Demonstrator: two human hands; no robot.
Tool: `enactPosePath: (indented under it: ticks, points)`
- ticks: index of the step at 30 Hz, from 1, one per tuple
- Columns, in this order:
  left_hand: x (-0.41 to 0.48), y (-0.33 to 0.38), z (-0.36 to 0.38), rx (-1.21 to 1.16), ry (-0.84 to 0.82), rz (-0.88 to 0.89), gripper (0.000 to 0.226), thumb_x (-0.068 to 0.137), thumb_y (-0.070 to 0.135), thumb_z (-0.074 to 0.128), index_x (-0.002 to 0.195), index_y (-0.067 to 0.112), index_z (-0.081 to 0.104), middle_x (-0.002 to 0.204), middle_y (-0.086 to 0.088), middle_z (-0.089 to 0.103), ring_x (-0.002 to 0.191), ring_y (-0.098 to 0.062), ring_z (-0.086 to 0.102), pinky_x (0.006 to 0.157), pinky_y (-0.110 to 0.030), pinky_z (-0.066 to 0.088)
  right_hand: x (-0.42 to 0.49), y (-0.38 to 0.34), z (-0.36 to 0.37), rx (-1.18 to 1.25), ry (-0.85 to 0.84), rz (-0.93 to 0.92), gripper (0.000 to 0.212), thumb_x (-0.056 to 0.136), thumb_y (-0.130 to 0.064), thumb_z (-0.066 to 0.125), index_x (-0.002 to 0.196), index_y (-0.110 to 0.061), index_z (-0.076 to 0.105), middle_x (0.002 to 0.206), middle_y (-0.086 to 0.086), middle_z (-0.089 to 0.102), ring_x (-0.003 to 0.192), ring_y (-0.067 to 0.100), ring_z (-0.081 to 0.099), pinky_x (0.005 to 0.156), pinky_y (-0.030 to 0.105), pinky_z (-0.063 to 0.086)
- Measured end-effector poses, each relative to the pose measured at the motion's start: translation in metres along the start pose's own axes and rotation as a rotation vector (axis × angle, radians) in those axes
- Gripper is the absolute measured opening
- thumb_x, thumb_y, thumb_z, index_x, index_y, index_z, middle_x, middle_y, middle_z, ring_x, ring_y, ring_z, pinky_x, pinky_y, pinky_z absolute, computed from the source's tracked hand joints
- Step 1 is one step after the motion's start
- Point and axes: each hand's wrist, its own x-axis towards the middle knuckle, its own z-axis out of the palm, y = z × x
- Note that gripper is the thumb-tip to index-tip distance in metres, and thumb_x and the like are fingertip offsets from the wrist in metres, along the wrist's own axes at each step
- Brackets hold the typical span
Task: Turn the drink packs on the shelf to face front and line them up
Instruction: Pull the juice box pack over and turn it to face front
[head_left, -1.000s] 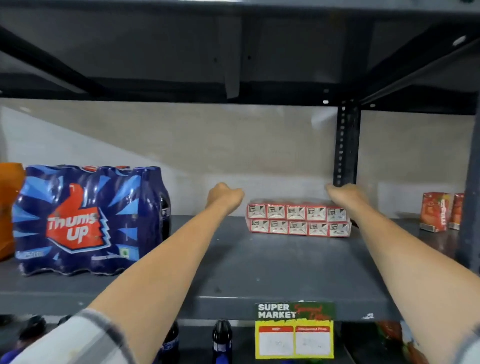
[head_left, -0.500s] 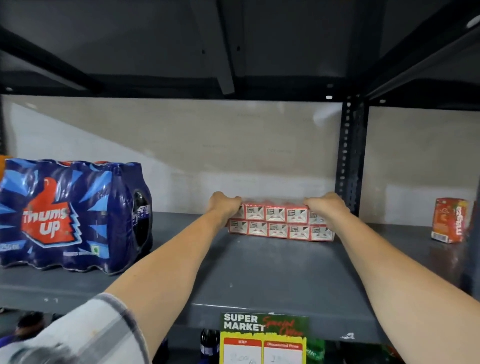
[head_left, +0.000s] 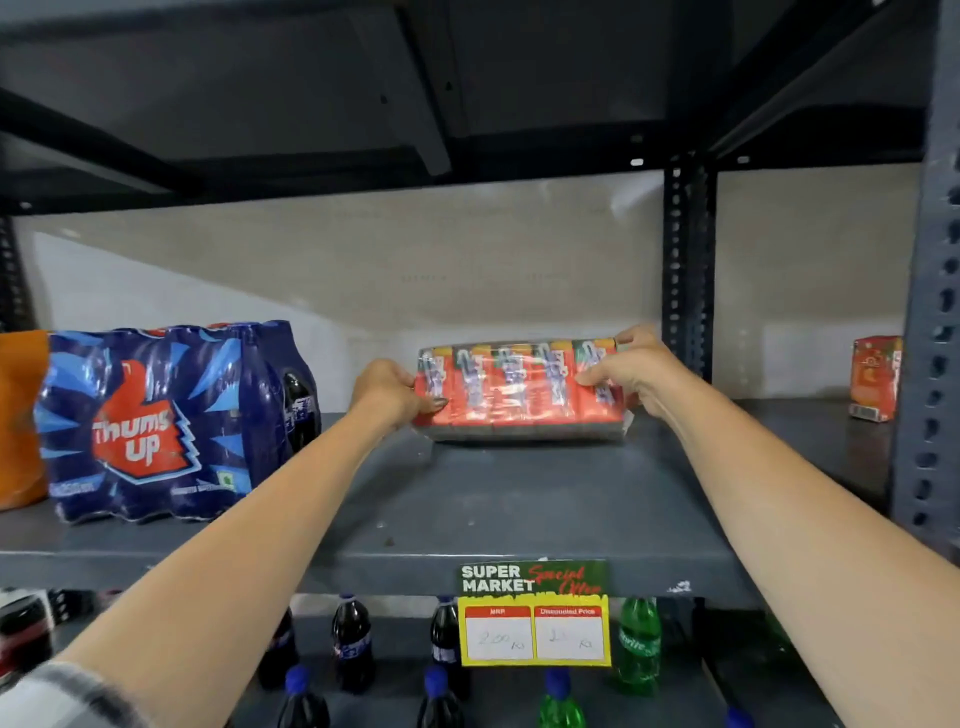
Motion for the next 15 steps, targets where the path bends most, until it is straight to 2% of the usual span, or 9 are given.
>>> enactPosePath:
  ticks: [2,4,6,7,8,10,11,13,15]
  points:
    - [-0.016,0.002,-0.010,0.190,-0.009,0.081,0.033,0.061,0.023,0.091,0.066,0.012,0.060,0.083,-0.012,0.071,0.079,-0.026,0.066,0.071,-0.033,0.053,-0.009,-0.001,-0.004,-0.008,-0.051,0.002,0.101,0.067,0.010,0.083,0.148,-0.018,0.029,0.133,0.014,0.051,0.104,0.029,0.054,0.072,0.036,0.049]
    - [-0.032,0.002,-0.017,0.383,-0.024,0.133,0.040,0.059,0.032,0.091,0.061,0.015,0.054,0.075,-0.008,0.065,0.072,-0.026,0.061,0.064,-0.031,0.047,-0.019,-0.001,-0.008,-0.096,-0.134,-0.003,0.109,0.065,0.009,0.084,0.153,-0.021,0.026,0.145,0.014,0.047,0.118,0.032,0.051,0.092,0.043,0.049]
    - [-0.046,0.001,-0.024,0.499,-0.011,0.176,0.038,0.064,0.040,0.086,0.068,0.016,0.057,0.081,-0.007,0.067,0.075,-0.027,0.062,0.066,-0.033,0.048,-0.030,-0.003,-0.012,-0.184,-0.200,-0.013,0.104,0.068,-0.003,0.087,0.152,-0.020,0.030,0.148,0.013,0.047,0.128,0.031,0.048,0.104,0.045,0.043]
    - [-0.053,0.001,-0.026,0.502,0.023,0.199,0.037,0.069,0.043,0.082,0.079,0.014,0.063,0.091,-0.009,0.069,0.083,-0.029,0.064,0.071,-0.035,0.051,-0.037,-0.006,-0.013,-0.193,-0.215,-0.018,0.104,0.069,-0.018,0.090,0.153,-0.020,0.029,0.149,0.012,0.046,0.132,0.031,0.046,0.106,0.046,0.041]
    - [-0.059,0.002,-0.027,0.451,0.082,0.223,0.041,0.074,0.043,0.079,0.094,0.011,0.066,0.104,-0.011,0.068,0.091,-0.031,0.065,0.078,-0.037,0.053,-0.039,-0.006,-0.013,-0.163,-0.224,-0.016,0.111,0.065,-0.039,0.089,0.154,-0.020,0.026,0.150,0.013,0.045,0.134,0.031,0.045,0.108,0.047,0.040]
    - [-0.074,0.010,-0.019,0.073,0.155,0.248,0.050,0.078,0.041,0.075,0.115,0.011,0.061,0.126,-0.011,0.054,0.103,-0.029,0.062,0.091,-0.038,0.052,-0.040,-0.007,-0.014,-0.057,-0.204,0.017,0.119,0.057,-0.065,0.079,0.153,-0.018,0.028,0.140,0.016,0.055,0.129,0.031,0.050,0.109,0.051,0.039]
    - [-0.081,0.017,-0.013,-0.180,0.105,0.196,0.053,0.075,0.042,0.076,0.117,0.014,0.059,0.131,-0.010,0.049,0.105,-0.026,0.062,0.095,-0.039,0.051,-0.039,-0.007,-0.014,-0.004,-0.185,0.038,0.105,0.062,-0.068,0.074,0.146,-0.015,0.039,0.125,0.015,0.065,0.120,0.029,0.057,0.106,0.050,0.041]
    - [-0.088,0.030,0.001,-0.523,-0.116,0.009,0.071,0.056,0.054,0.075,0.115,0.020,0.056,0.133,-0.007,0.054,0.109,-0.023,0.063,0.094,-0.042,0.053,-0.033,-0.002,-0.014,0.099,-0.154,0.073,0.053,0.084,-0.062,0.063,0.106,-0.014,0.061,0.079,0.006,0.073,0.088,0.022,0.066,0.090,0.038,0.048]
    - [-0.083,0.032,0.016,-0.635,-0.245,-0.136,0.099,0.035,0.064,0.066,0.125,0.023,0.055,0.135,-0.004,0.057,0.114,-0.023,0.062,0.095,-0.044,0.052,-0.031,0.004,-0.013,0.155,-0.127,0.090,0.036,0.099,-0.047,0.051,0.079,-0.017,0.056,0.062,0.001,0.063,0.072,0.018,0.061,0.072,0.031,0.046]
